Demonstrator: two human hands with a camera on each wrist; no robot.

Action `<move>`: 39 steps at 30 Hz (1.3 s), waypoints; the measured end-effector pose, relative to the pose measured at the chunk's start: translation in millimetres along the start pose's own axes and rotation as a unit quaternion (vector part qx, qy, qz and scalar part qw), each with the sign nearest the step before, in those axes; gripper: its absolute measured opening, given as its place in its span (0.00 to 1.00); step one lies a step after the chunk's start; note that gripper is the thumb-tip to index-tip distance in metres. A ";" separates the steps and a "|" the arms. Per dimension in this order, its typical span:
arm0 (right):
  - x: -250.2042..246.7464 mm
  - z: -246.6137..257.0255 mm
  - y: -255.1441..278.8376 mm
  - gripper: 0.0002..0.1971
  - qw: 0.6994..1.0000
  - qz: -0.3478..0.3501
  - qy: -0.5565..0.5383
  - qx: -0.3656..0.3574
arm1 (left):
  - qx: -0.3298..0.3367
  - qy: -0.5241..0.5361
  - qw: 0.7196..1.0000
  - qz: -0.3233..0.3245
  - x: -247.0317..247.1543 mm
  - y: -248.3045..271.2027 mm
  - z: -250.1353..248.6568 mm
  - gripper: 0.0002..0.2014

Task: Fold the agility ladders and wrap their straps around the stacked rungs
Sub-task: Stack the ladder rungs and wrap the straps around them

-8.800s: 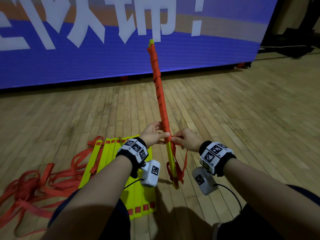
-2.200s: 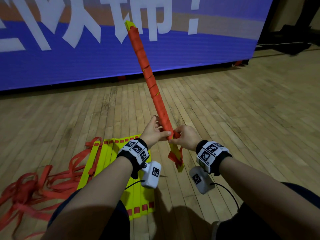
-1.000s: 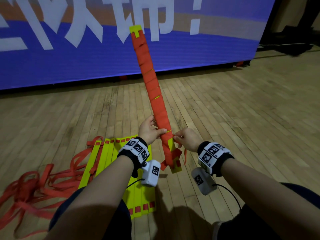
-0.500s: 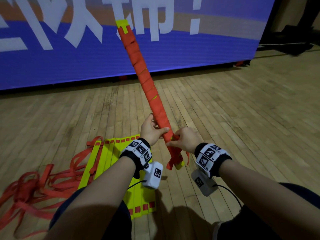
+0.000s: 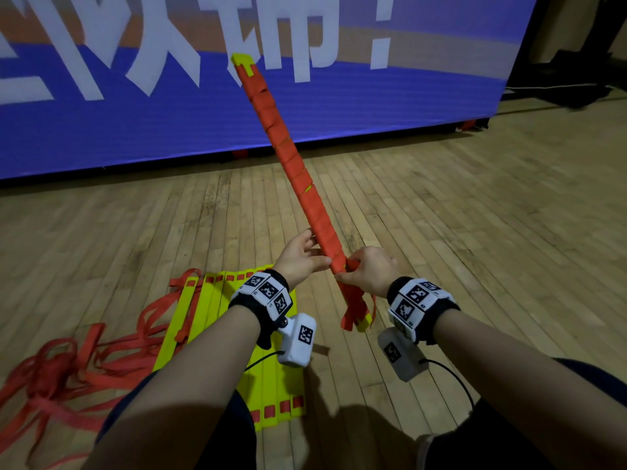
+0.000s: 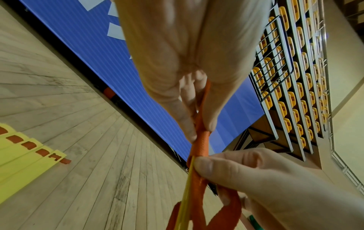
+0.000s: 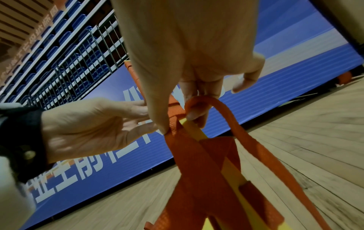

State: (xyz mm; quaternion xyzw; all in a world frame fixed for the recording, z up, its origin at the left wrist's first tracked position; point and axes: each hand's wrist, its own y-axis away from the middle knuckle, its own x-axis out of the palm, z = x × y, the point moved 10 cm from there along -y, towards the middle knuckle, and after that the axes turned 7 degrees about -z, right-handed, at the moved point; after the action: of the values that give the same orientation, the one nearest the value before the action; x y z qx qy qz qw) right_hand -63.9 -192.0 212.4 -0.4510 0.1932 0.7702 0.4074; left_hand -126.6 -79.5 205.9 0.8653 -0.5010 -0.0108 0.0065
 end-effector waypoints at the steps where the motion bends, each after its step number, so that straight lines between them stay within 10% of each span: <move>1: 0.7 1.1 0.5 0.16 1.000 0.006 -0.001 -0.005 | 0.000 -0.003 1.000 0.002 -0.6 0.1 -0.1 0.23; 22: 11.7 7.5 3.8 0.12 0.996 0.083 -0.002 -0.041 | -0.022 -0.018 0.999 0.020 -1.5 2.4 8.3 0.30; 39: 4.6 14.2 1.5 0.06 0.998 0.039 0.000 -0.057 | 0.060 -0.112 0.984 -0.125 -21.6 3.4 -9.5 0.40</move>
State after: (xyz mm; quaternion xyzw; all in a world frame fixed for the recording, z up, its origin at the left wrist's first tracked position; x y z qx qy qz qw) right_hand -73.9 -181.3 215.7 -0.4656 0.1662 0.7952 0.3511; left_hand -140.1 -62.5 215.8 0.9131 -0.3867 -0.0780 -0.1030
